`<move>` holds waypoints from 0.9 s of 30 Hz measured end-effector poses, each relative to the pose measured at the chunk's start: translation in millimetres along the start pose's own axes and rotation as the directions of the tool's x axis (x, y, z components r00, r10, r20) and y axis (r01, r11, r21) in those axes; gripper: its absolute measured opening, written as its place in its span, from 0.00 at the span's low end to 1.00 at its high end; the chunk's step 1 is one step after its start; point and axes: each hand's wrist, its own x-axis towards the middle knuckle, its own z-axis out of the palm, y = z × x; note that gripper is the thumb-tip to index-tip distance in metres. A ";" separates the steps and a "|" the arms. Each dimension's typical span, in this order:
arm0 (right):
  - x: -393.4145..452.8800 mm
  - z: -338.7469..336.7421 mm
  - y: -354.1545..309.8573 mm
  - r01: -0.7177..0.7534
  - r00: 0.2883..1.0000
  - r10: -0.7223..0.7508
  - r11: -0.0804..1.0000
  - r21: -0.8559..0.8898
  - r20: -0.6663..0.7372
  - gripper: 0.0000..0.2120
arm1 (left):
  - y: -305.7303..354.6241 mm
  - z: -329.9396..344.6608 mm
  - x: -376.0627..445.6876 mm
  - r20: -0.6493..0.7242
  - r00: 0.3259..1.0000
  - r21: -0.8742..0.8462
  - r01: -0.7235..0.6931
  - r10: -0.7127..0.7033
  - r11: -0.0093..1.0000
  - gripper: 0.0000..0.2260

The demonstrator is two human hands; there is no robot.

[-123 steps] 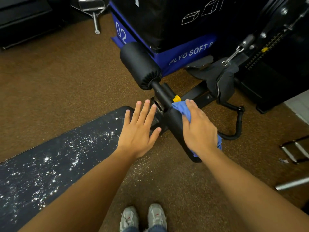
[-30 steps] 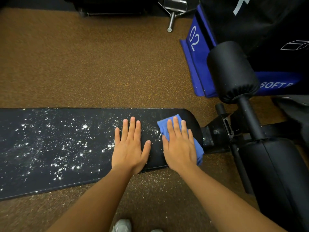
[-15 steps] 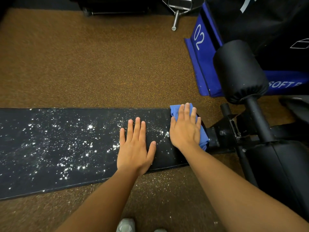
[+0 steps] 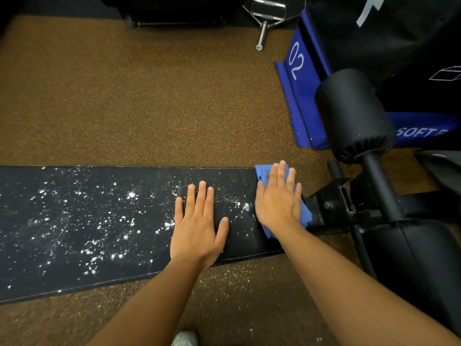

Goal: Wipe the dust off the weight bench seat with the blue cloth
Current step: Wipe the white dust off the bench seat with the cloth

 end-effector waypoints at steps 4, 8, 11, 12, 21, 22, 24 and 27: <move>1.7 4.1 -30.5 0.049 0.999 -0.049 0.999 -0.005 0.022 0.30 | 0.2 1.4 0.8 0.007 1.000 -0.002 0.000 0.000 1.000 0.32; -57.4 10.2 -15.4 0.180 0.982 -0.176 0.982 -0.051 0.066 0.32 | -0.8 2.4 1.6 0.009 1.000 -0.004 -0.006 0.006 1.000 0.32; -92.4 6.0 4.1 0.171 0.976 -0.163 0.984 -0.043 0.148 0.34 | -1.4 1.3 1.4 0.006 1.000 -0.011 -0.009 0.009 1.000 0.32; -96.5 5.6 9.9 0.152 0.976 -0.144 0.988 -0.039 0.163 0.33 | -1.3 1.3 1.3 0.008 1.000 -0.008 -0.010 0.010 1.000 0.32; -11.0 7.8 -6.5 0.011 1.000 -0.012 1.000 -0.008 -0.021 0.32 | 0.7 0.3 0.4 0.013 1.000 -0.003 -0.003 0.003 1.000 0.32; -4.3 7.9 -11.1 -0.004 1.000 0.004 1.000 -0.008 -0.027 0.32 | 1.0 0.6 0.7 0.012 1.000 -0.002 -0.002 0.002 1.000 0.32; -2.4 8.6 -17.5 -0.013 0.999 0.013 1.000 0.003 -0.038 0.31 | 1.6 1.3 1.1 0.010 1.000 0.002 0.000 0.000 1.000 0.32; -28.6 15.7 -21.1 0.100 0.994 -0.100 0.995 0.006 -0.038 0.31 | 1.0 2.6 1.7 0.007 1.000 0.008 -0.003 0.003 1.000 0.32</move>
